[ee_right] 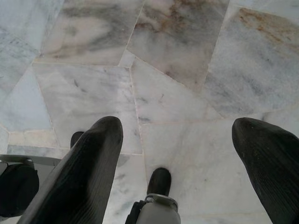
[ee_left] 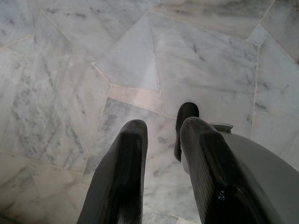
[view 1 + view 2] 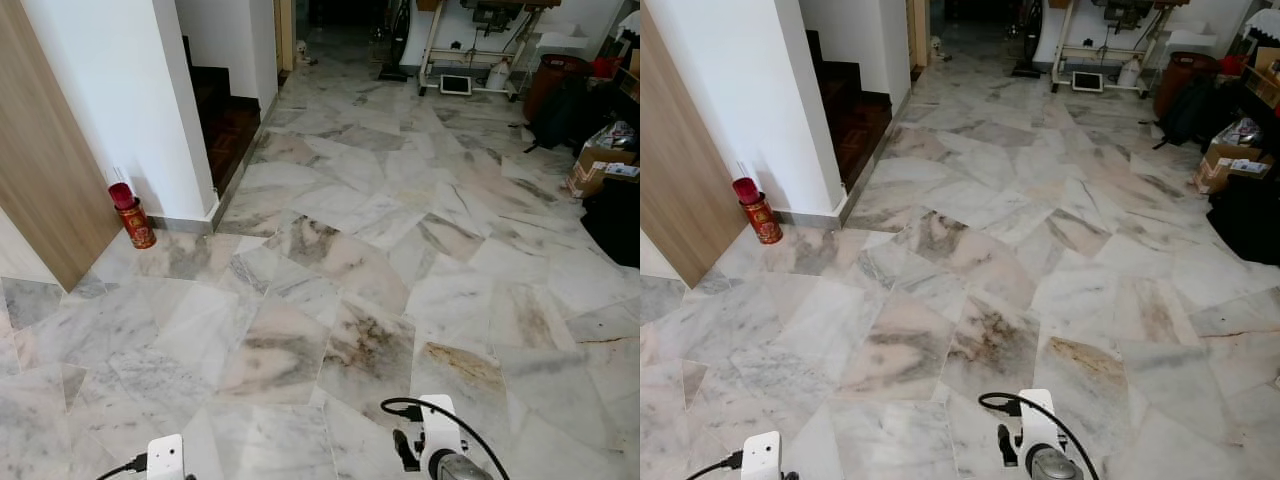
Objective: Setting the table
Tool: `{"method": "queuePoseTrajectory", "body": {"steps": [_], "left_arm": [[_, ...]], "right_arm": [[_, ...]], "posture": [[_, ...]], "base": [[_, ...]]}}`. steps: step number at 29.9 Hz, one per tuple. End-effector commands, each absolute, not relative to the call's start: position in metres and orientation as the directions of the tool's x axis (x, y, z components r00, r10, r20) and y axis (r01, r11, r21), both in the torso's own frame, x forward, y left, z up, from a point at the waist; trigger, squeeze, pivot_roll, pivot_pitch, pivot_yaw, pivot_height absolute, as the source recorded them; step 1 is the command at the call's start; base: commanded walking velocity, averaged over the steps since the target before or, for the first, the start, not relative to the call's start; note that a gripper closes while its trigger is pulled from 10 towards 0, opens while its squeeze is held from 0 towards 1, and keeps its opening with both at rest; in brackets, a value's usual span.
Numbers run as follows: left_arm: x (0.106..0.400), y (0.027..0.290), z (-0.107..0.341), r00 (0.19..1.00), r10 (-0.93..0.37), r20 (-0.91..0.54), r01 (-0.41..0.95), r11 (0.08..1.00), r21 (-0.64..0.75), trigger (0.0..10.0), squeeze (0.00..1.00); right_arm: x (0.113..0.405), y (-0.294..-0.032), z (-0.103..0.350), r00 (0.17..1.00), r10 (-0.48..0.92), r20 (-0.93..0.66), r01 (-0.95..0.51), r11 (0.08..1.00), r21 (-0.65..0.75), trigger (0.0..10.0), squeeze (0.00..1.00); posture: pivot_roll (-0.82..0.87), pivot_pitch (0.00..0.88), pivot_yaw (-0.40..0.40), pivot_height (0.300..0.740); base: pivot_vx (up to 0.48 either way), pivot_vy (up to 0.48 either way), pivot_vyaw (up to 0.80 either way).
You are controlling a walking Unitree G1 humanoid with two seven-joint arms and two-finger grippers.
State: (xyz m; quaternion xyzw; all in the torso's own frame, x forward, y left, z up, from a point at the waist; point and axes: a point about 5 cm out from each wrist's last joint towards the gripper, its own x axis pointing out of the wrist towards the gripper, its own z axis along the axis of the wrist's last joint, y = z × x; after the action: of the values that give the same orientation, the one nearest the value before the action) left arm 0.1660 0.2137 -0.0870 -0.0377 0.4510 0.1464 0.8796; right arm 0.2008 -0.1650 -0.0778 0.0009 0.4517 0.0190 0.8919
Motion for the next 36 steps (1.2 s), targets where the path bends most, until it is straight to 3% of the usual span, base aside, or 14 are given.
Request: {"method": "queuePoseTrajectory", "body": {"steps": [1,11,13,24,36], "left_arm": [[0.166,0.198,-0.088,0.612,0.112,-0.783,-0.126,0.991,0.043,10.0,0.0],[0.166,0.198,-0.088,0.612,0.112,-0.783,-0.126,0.991,0.043,10.0,0.0],[0.172,0.195,-0.086,0.617,0.095,-0.781,-0.093,0.995,0.047,10.0,0.0],[0.185,0.192,-0.081,0.63,0.066,-0.774,-0.038,0.998,0.054,10.0,0.0],[0.191,0.191,-0.077,0.664,0.107,-0.74,-0.13,0.991,0.028,10.0,0.0]], "right_arm": [[0.196,-0.16,-0.079,0.586,0.137,-0.799,-0.13,0.989,0.074,10.0,0.0],[0.196,-0.16,-0.079,0.586,0.137,-0.799,-0.13,0.989,0.074,10.0,0.0],[0.201,-0.16,-0.077,0.595,0.127,-0.793,-0.127,0.99,0.063,10.0,0.0],[0.203,-0.156,-0.076,0.609,0.132,-0.782,-0.122,0.99,0.072,10.0,0.0],[0.211,-0.16,-0.071,0.635,0.119,-0.763,-0.116,0.992,0.058,10.0,0.0]], "posture": [[0.11,0.0,-0.04,0.74],[0.11,0.0,-0.04,0.74],[0.02,0.0,0.011,0.74],[0.02,0.0,0.015,0.74],[0.03,0.0,-0.024,0.74]], "base": [[0.0,0.0,0.0],[0.0,0.0,0.0],[0.0,0.0,0.0],[0.0,0.0,0.0],[0.0,0.0,0.0]]}}
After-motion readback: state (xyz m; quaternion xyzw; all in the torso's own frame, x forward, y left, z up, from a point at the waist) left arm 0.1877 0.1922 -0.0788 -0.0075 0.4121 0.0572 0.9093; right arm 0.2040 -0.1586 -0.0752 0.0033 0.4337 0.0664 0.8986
